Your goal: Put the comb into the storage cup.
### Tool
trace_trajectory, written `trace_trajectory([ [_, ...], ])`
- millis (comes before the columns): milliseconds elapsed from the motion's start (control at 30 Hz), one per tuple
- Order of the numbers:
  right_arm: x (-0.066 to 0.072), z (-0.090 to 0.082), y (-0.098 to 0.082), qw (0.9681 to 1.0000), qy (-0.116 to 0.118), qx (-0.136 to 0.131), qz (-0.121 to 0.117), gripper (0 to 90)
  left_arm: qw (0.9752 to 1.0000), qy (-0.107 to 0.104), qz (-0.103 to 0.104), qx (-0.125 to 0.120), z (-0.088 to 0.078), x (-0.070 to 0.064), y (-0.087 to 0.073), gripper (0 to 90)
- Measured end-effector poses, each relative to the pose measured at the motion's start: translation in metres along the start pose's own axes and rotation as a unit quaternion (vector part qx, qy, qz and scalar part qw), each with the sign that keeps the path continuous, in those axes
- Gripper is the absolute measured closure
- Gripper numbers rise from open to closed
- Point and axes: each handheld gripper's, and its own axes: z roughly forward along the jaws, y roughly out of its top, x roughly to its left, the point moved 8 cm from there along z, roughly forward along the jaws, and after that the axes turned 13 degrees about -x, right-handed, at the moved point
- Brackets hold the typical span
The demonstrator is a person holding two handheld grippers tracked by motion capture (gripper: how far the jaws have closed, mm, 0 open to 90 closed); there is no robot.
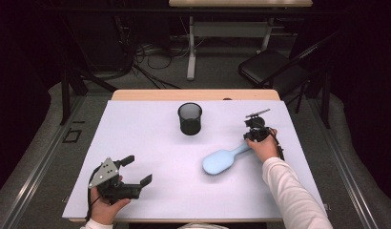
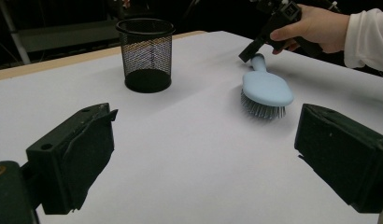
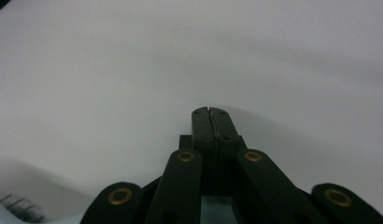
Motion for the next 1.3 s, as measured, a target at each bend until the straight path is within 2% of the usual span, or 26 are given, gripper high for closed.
trace_trajectory([
  [400, -0.001, -0.015, -0.018, 0.9998, 0.013, 0.013, 0.0, 90.0, 1.0, -0.003, -0.001, -0.001, 0.0, -0.001, 0.0, 4.8],
  [733, -0.004, -0.033, -0.036, 0.9995, 0.03, 0.008, 0.012, 90.0, 1.0, -0.002, 0.0, 0.001, 0.0, -0.001, 0.0, 4.8],
  [900, -0.003, -0.044, -0.047, 0.9989, 0.043, 0.0, 0.02, 90.0, 1.0, -0.001, 0.001, 0.001, 0.0, -0.001, 0.0, 4.8],
  [1167, 0.004, -0.061, -0.061, 0.9978, 0.059, -0.024, 0.021, 90.0, 1.0, -0.001, 0.002, 0.003, 0.0, -0.001, 0.0, 4.8],
  [1300, 0.009, -0.07, -0.071, 0.9974, 0.064, -0.023, 0.023, 90.0, 1.0, -0.002, 0.0, 0.0, 0.0, -0.001, 0.0, 4.8],
])
